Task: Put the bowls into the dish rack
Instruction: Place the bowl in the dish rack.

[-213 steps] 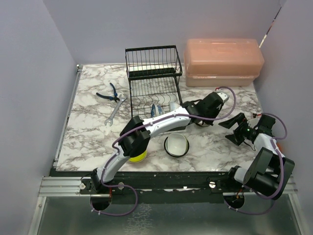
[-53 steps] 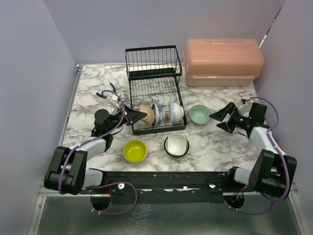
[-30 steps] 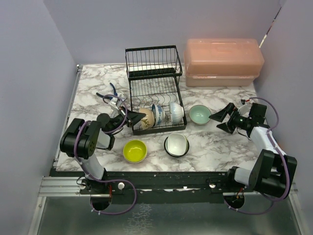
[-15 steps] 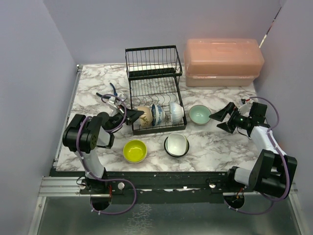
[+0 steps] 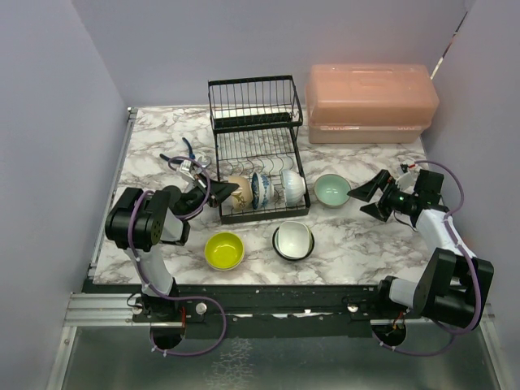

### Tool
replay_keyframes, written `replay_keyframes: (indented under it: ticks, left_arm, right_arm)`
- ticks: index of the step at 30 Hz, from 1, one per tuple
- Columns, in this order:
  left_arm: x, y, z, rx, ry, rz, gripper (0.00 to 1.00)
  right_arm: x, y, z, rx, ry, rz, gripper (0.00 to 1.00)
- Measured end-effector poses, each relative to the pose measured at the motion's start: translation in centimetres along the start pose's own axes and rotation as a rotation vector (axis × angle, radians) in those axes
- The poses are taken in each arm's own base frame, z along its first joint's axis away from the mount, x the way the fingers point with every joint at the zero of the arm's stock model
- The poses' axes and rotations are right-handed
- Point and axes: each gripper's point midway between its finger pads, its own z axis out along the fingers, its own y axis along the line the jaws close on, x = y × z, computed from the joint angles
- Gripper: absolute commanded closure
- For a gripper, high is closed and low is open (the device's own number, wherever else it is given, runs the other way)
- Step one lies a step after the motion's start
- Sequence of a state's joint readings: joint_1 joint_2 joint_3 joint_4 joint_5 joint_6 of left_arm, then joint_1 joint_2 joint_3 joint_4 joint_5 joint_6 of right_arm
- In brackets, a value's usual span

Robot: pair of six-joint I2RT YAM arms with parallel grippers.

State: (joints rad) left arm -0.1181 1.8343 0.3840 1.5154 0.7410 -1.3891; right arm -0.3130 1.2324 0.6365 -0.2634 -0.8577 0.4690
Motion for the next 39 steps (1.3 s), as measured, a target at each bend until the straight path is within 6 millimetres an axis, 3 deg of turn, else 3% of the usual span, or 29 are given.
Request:
replay_keyframes:
  ticks: [14,16,26,29,33,39]
  left_arm:
    - [0.3,0.4,-0.3,-0.091,0.030,0.171,1.00]
    - [0.3,0.4,-0.3,-0.107,0.037,0.188,0.96]
    - [-0.6,0.9,-0.6,-0.233,0.030,0.269,0.56]
    - [-1.0,1.2,-0.9,-0.277,0.014,0.284,0.39]
    - [-1.8,0.8,-1.3,-0.318,-0.012,0.317,0.27]
    - [-3.2,-1.1,-1.5,-0.341,-0.053,0.387,0.16]
  right_arm:
    - [0.0,0.0,0.0,0.000,0.001,-0.001,0.00]
    - [0.0,0.0,0.0,0.001,0.002,-0.003,0.01]
    - [0.2,0.0,-0.1,0.006,0.009,0.004,0.00]
    - [-0.2,0.4,-0.3,0.003,-0.002,-0.011,0.00]
    - [-0.7,0.9,-0.4,-0.003,-0.012,-0.036,0.00]
    - [-0.8,1.3,-0.5,0.002,-0.010,-0.043,0.00]
